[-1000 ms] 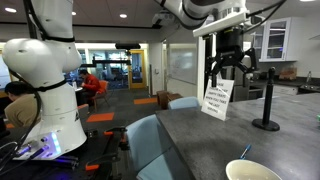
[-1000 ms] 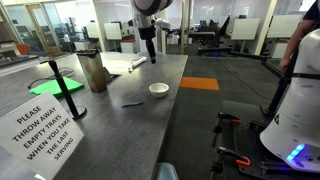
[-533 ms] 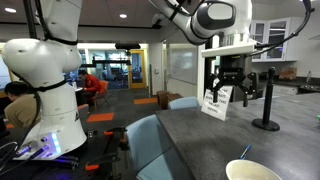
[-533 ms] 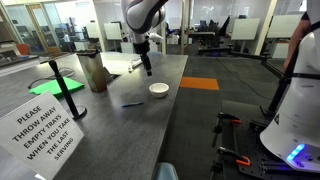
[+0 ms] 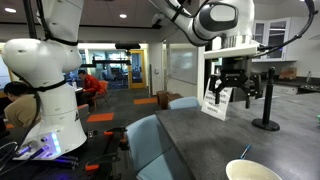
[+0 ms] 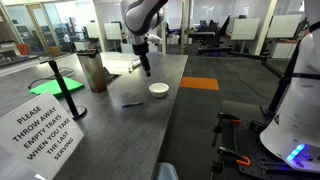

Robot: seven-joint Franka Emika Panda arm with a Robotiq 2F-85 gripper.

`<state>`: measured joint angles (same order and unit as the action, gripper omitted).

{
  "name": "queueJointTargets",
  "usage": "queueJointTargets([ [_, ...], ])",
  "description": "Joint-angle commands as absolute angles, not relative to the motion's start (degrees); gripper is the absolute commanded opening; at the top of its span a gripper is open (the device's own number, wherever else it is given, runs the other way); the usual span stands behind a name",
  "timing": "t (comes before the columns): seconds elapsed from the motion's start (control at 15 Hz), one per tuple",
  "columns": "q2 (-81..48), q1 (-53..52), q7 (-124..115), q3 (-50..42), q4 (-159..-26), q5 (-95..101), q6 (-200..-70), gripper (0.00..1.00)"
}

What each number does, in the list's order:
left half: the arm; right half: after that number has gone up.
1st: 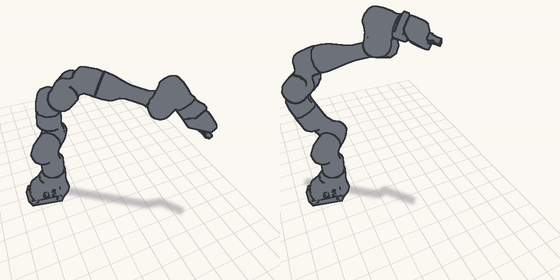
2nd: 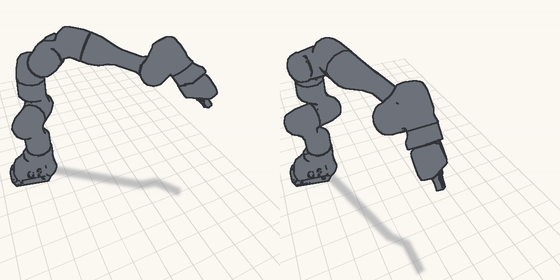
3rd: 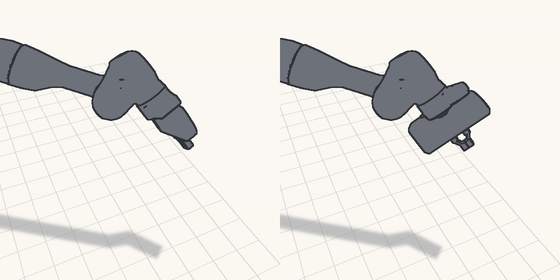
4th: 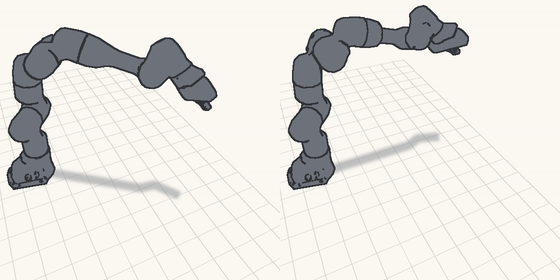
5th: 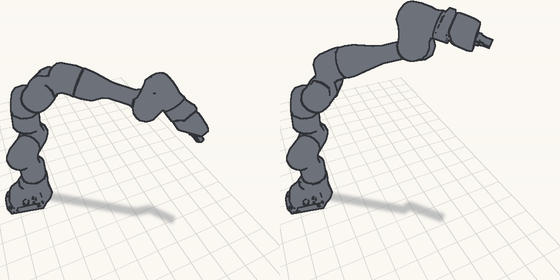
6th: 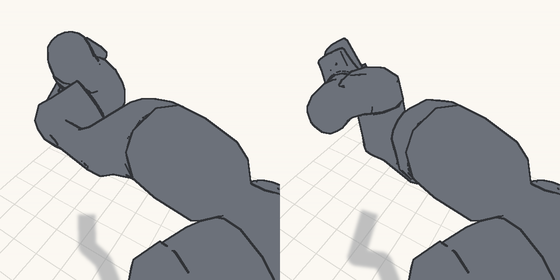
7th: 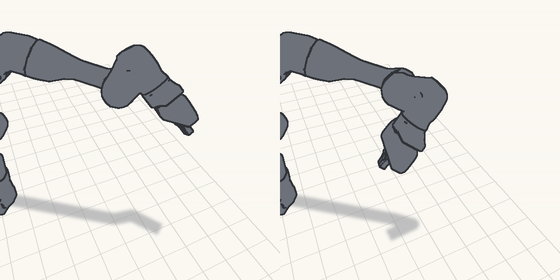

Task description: Pick up the pen and put it in the bowl

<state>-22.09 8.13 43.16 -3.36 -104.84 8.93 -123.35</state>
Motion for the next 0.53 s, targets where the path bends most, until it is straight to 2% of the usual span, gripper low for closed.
queueJointTargets([
  [0.0,-23.99,9.6,44.46,-1.25,-103.47,7.17,-123.48,1.0],
  [0.47,-35.16,9.02,38.9,0.96,-97.74,7.5,-130.55,1.0],
])
